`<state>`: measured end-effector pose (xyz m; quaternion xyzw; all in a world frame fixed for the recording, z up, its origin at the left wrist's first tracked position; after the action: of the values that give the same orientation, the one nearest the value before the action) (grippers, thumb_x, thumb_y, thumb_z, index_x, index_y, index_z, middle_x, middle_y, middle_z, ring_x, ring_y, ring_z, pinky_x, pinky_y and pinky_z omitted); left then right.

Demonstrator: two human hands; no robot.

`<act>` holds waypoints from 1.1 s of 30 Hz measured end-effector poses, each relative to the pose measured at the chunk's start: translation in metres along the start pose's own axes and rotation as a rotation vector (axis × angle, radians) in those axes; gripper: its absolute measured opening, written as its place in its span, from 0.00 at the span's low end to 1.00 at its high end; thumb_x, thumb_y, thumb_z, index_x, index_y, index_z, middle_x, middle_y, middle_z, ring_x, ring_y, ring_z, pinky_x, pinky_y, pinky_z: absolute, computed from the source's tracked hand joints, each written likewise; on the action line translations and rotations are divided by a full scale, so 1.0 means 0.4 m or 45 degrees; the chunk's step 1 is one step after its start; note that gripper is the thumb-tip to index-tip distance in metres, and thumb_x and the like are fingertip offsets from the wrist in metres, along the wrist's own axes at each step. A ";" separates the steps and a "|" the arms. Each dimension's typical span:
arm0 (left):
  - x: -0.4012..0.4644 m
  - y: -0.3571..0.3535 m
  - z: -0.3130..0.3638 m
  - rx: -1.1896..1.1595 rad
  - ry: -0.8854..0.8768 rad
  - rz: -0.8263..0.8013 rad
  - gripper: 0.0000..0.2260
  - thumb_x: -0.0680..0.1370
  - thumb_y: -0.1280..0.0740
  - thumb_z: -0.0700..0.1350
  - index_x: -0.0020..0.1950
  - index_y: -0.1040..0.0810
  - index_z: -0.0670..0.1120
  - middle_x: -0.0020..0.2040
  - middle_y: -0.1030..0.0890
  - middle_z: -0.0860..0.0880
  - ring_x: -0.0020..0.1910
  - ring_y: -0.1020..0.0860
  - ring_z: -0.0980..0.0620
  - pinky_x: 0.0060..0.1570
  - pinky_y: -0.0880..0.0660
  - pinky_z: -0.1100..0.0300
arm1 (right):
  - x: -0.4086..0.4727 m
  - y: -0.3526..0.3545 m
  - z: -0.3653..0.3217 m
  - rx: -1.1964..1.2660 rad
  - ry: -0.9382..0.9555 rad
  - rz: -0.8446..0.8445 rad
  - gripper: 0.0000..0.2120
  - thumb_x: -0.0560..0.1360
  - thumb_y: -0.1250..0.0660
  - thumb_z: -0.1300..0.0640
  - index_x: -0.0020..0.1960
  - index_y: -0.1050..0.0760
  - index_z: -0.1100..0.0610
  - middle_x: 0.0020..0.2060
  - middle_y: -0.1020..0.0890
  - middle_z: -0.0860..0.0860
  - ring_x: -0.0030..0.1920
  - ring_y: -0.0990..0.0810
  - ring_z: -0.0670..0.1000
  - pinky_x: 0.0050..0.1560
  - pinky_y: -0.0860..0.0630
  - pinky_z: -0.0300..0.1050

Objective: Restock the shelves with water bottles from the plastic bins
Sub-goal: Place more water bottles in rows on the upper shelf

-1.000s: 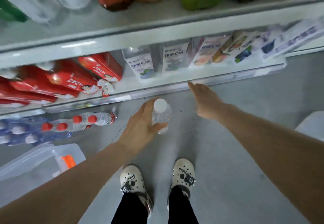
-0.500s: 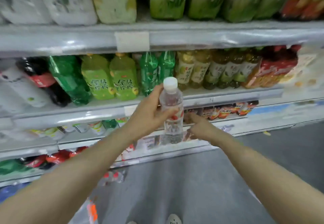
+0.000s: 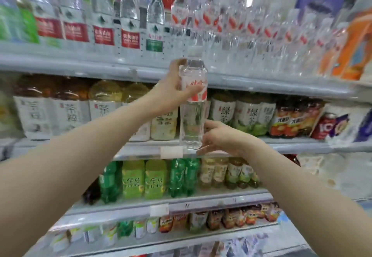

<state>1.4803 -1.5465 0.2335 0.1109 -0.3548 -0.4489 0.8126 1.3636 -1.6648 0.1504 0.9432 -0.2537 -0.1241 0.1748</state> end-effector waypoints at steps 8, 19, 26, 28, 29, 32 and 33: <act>0.141 0.239 0.196 0.060 -0.139 0.186 0.26 0.78 0.34 0.52 0.71 0.41 0.47 0.50 0.21 0.51 0.47 0.20 0.56 0.48 0.21 0.56 | 0.006 0.192 -0.377 -0.541 0.593 0.597 0.23 0.77 0.38 0.68 0.69 0.30 0.51 0.56 0.21 0.53 0.54 0.20 0.52 0.53 0.19 0.50; 0.364 0.342 0.197 0.161 -0.125 0.420 0.28 0.80 0.35 0.48 0.76 0.43 0.45 0.50 0.23 0.49 0.45 0.23 0.58 0.38 0.26 0.68 | 0.144 0.413 -0.658 -1.201 0.903 1.072 0.32 0.75 0.45 0.70 0.77 0.40 0.53 0.71 0.33 0.57 0.69 0.32 0.58 0.69 0.34 0.55; 0.493 0.280 0.090 0.184 -0.054 0.428 0.30 0.79 0.34 0.50 0.76 0.44 0.47 0.57 0.23 0.47 0.53 0.22 0.50 0.61 0.26 0.47 | 0.302 0.500 -0.689 -1.375 0.957 1.045 0.23 0.82 0.47 0.57 0.77 0.41 0.51 0.72 0.33 0.55 0.67 0.29 0.60 0.67 0.33 0.58; 0.518 0.261 0.061 0.188 -0.038 0.420 0.30 0.79 0.34 0.51 0.76 0.44 0.47 0.57 0.23 0.49 0.54 0.22 0.50 0.62 0.27 0.44 | 0.345 0.510 -0.686 -1.423 0.955 1.014 0.23 0.82 0.47 0.52 0.77 0.41 0.51 0.72 0.33 0.55 0.66 0.28 0.60 0.67 0.34 0.59; 0.529 0.255 0.046 0.196 -0.029 0.420 0.30 0.79 0.35 0.52 0.77 0.44 0.47 0.57 0.23 0.48 0.54 0.22 0.50 0.62 0.27 0.43 | 0.363 0.513 -0.683 -1.460 0.958 1.003 0.23 0.83 0.48 0.50 0.76 0.41 0.51 0.72 0.32 0.55 0.65 0.27 0.60 0.67 0.35 0.59; 0.555 0.236 0.017 0.160 -0.031 0.422 0.29 0.79 0.36 0.52 0.77 0.44 0.47 0.55 0.22 0.47 0.49 0.22 0.55 0.54 0.23 0.52 | 0.397 0.519 -0.678 -1.487 1.032 1.031 0.22 0.83 0.50 0.48 0.75 0.39 0.52 0.68 0.28 0.56 0.63 0.26 0.60 0.66 0.36 0.58; 0.558 0.230 0.015 0.137 -0.040 0.425 0.28 0.80 0.36 0.51 0.76 0.42 0.46 0.53 0.21 0.49 0.46 0.23 0.58 0.48 0.23 0.58 | 0.400 0.519 -0.678 -1.486 1.064 1.057 0.21 0.83 0.50 0.48 0.74 0.38 0.53 0.68 0.28 0.56 0.62 0.26 0.60 0.66 0.37 0.58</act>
<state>1.6132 -1.6736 0.3904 0.0868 -0.4045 -0.2898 0.8631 1.4954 -1.8442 0.4550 0.4990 -0.3903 0.1994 0.7476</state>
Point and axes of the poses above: each hand's wrist, its own x-axis towards the middle knuckle, its own y-axis out of the back of the hand, z = x × y, the point moved 3 cm from there along x, towards the middle knuckle
